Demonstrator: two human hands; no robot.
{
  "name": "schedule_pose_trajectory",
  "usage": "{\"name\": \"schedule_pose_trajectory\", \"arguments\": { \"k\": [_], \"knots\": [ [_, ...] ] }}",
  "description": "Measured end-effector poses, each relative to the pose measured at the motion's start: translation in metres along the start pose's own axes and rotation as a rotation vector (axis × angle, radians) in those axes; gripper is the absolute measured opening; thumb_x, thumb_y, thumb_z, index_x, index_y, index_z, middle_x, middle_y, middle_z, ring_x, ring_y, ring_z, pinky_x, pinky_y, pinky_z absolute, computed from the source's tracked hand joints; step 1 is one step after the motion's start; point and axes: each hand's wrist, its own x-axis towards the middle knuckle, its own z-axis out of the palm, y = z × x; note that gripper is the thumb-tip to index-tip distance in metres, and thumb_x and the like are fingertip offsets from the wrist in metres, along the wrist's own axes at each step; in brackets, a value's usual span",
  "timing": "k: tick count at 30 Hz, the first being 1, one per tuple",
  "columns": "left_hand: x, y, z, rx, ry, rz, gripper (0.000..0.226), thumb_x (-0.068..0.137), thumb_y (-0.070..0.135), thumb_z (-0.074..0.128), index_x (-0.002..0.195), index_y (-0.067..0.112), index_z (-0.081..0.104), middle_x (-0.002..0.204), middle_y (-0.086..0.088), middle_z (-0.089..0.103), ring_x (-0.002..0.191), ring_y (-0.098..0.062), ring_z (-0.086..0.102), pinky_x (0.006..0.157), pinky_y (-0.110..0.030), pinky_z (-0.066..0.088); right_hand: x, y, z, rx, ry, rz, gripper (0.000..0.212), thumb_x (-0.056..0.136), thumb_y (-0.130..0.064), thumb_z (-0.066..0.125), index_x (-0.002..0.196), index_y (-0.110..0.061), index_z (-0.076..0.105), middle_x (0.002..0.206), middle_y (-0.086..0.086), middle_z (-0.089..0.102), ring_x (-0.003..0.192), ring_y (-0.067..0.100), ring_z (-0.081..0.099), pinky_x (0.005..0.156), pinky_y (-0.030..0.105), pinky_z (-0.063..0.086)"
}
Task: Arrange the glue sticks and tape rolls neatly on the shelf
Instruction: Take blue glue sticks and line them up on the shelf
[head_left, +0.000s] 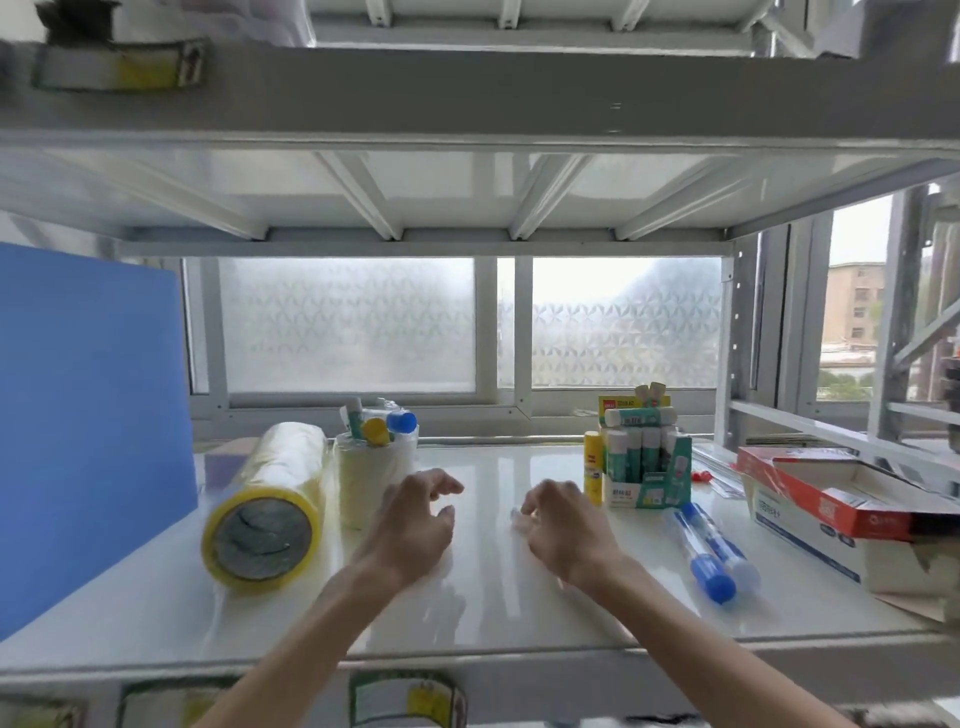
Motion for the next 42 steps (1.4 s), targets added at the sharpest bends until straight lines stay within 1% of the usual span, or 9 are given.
{"name": "schedule_pose_trajectory", "arguments": {
  "k": [4,8,17,21,24,29,32,37,42],
  "knots": [
    [-0.020,-0.014,-0.024,0.288,-0.154,-0.198,0.058,0.093,0.043,0.049,0.144,0.018,0.040,0.149,-0.007,0.042,0.136,-0.023,0.040,0.109,-0.031,0.032,-0.017,0.013,-0.023,-0.125,0.002,0.150,0.005,0.083,-0.005,0.056,0.084,-0.007,0.061,0.080,0.011,0.063,0.081,0.030,0.068,0.060,0.031,0.050],
    [-0.027,-0.020,-0.019,0.176,-0.327,-0.255,0.067,0.098,0.050,0.037,0.153,0.014,0.023,0.160,-0.004,0.025,0.145,-0.021,0.027,0.117,-0.033,0.021,-0.031,0.030,-0.041,-0.259,0.009,0.253,0.025,0.084,-0.002,0.055,0.107,-0.004,0.062,0.103,0.012,0.068,0.097,0.029,0.066,0.075,0.034,0.053],
    [-0.029,0.042,0.049,0.068,-0.389,-0.052,0.062,0.095,0.054,0.042,0.143,0.015,0.041,0.144,-0.001,0.048,0.130,-0.018,0.045,0.111,-0.033,0.034,-0.045,0.033,-0.067,-0.169,-0.021,0.335,0.027,0.084,-0.005,0.054,0.111,-0.004,0.060,0.107,0.013,0.064,0.100,0.031,0.063,0.076,0.034,0.050],
    [-0.028,0.071,0.083,0.107,-0.399,0.011,0.071,0.095,0.056,0.036,0.149,0.010,0.031,0.153,-0.009,0.037,0.140,-0.023,0.034,0.117,-0.038,0.028,-0.047,0.033,-0.077,-0.078,-0.020,0.337,0.023,0.085,-0.007,0.053,0.107,-0.005,0.059,0.106,0.013,0.063,0.096,0.031,0.061,0.075,0.035,0.048],
    [-0.031,0.083,0.093,0.077,-0.411,0.017,0.078,0.098,0.055,0.031,0.155,0.006,0.008,0.164,-0.009,0.010,0.151,-0.021,0.007,0.121,-0.034,0.009,-0.050,0.032,-0.080,-0.082,-0.034,0.320,0.022,0.086,-0.010,0.056,0.108,-0.006,0.056,0.099,0.011,0.059,0.090,0.029,0.058,0.074,0.035,0.046],
    [-0.018,0.057,0.060,-0.178,-0.052,-0.217,0.093,0.095,0.043,0.049,0.153,0.003,-0.011,0.163,-0.011,-0.011,0.151,-0.024,-0.009,0.122,-0.034,-0.002,-0.047,0.026,-0.079,-0.111,-0.019,0.296,0.009,0.083,-0.007,0.057,0.093,-0.006,0.057,0.085,0.008,0.055,0.077,0.028,0.053,0.067,0.033,0.042],
    [0.003,0.024,0.021,-0.224,0.205,-0.431,0.105,0.083,0.029,0.068,0.148,-0.009,-0.006,0.158,-0.025,0.002,0.149,-0.035,0.003,0.123,-0.042,0.009,-0.044,0.024,-0.076,-0.105,0.020,0.289,0.003,0.082,-0.006,0.054,0.084,-0.009,0.056,0.080,0.007,0.057,0.073,0.029,0.053,0.066,0.034,0.045],
    [0.045,-0.019,0.005,-0.257,0.212,-0.686,0.119,0.078,0.027,0.074,0.146,-0.012,-0.015,0.160,-0.027,-0.004,0.150,-0.036,0.000,0.122,-0.038,0.008,-0.043,0.015,-0.066,-0.074,0.053,0.271,0.013,0.083,-0.010,0.057,0.091,-0.003,0.065,0.077,0.007,0.058,0.072,0.026,0.055,0.061,0.030,0.042],
    [0.069,-0.036,0.009,-0.223,0.250,-0.707,0.102,0.069,0.043,0.081,0.140,-0.006,0.025,0.142,-0.022,0.044,0.131,-0.037,0.045,0.108,-0.043,0.039,-0.045,0.012,-0.063,-0.053,0.064,0.236,0.013,0.085,-0.015,0.057,0.087,-0.006,0.067,0.078,0.007,0.065,0.071,0.023,0.060,0.059,0.029,0.043]
  ]
}}
